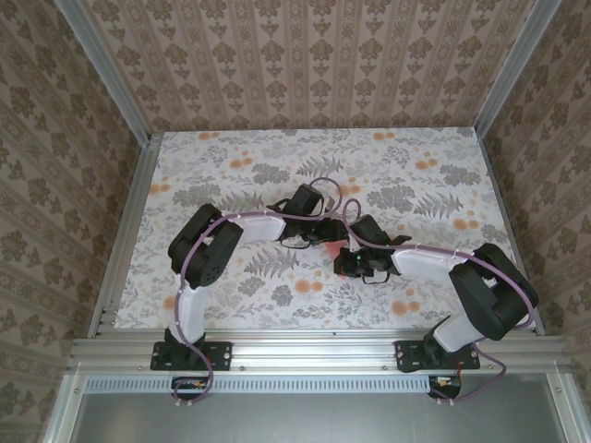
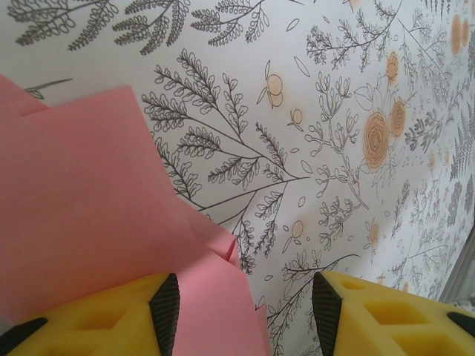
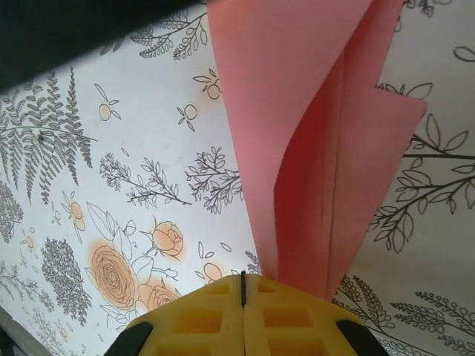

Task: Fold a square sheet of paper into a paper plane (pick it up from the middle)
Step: Fold the wing for the fifth time at the center of the table.

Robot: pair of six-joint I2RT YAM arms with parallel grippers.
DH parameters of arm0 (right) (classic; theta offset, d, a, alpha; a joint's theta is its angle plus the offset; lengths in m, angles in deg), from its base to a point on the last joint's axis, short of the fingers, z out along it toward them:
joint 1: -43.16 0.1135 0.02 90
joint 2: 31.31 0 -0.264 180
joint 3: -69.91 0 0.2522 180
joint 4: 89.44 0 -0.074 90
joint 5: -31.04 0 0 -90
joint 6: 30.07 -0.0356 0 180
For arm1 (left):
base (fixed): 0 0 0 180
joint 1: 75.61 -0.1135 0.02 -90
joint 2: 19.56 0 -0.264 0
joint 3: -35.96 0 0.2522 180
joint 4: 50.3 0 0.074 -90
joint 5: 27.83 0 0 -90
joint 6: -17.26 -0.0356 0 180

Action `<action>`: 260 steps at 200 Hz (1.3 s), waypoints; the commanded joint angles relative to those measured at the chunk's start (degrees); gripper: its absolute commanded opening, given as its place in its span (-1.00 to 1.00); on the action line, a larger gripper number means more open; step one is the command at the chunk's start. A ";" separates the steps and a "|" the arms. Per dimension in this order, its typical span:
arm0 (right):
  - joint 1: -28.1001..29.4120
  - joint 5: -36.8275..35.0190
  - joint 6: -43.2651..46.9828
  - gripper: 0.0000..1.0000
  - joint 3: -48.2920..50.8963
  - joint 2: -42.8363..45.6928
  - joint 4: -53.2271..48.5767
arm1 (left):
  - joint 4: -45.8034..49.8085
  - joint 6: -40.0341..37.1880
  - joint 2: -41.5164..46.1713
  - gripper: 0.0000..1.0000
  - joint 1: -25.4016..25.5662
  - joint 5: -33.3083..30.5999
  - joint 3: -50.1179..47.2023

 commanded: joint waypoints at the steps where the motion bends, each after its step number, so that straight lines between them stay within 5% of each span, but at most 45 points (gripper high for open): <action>1: -0.04 -2.06 1.10 -0.85 -0.53 -0.94 -2.02 | 3.63 -1.64 -2.16 0.07 0.23 0.14 0.08; 93: -1.88 -1.39 -1.80 -0.87 5.64 -2.54 1.46 | 4.17 -2.03 -2.39 0.07 -0.26 0.01 -0.01; 164: -3.73 11.13 -6.61 -0.85 3.51 1.90 11.75 | 3.98 -1.82 -2.30 0.06 -0.28 0.54 0.43; 260: -7.61 7.36 -3.64 -0.85 2.03 -8.72 11.03 | 4.49 -1.86 -2.21 0.07 -0.31 0.52 0.68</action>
